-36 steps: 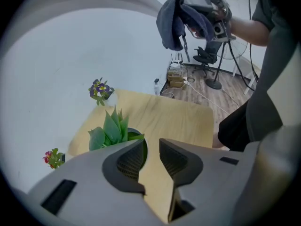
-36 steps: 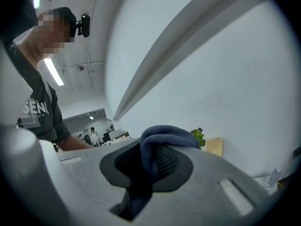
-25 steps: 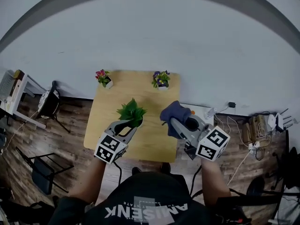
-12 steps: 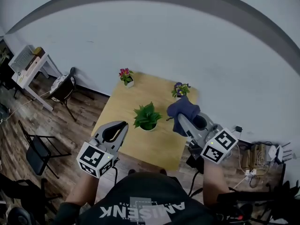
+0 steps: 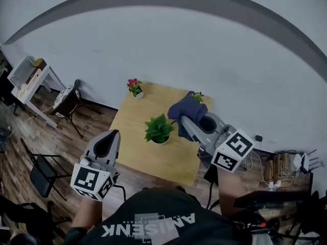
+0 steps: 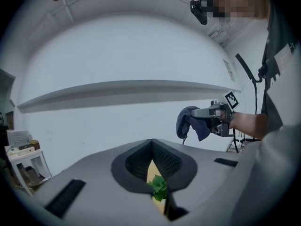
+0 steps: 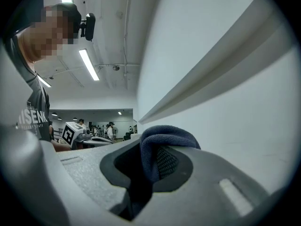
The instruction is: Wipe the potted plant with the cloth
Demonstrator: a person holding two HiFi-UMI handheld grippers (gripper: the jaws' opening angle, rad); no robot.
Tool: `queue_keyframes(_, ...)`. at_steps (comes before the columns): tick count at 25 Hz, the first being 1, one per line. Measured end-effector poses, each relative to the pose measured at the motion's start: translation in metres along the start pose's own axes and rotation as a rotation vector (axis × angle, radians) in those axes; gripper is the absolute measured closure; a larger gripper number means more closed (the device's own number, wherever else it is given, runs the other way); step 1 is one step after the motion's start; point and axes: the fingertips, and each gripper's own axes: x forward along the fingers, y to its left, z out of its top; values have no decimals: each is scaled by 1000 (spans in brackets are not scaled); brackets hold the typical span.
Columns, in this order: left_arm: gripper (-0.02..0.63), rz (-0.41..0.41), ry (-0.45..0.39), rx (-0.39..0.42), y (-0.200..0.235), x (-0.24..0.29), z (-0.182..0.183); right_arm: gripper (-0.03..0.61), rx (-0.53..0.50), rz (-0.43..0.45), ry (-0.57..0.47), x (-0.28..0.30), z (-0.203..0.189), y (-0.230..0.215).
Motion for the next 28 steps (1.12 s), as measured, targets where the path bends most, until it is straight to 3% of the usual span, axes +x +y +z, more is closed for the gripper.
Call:
queue_keyframes(5,612,-2,-15,-88,3,2,14,528,-8,-42,-23,-1,9,0)
queue_keyframes(12,612,57,1,10,10,10,16,528,-62,-124,46,-2,-2,-7)
queue_keyframes(19,612,79,14,-18,19,21,10,528,-93,-147,60,-3,-2,-7)
queue_keyframes(28,612,34,-17,-5,9,29,14,528,-78,-182,86,-6,-8,-12)
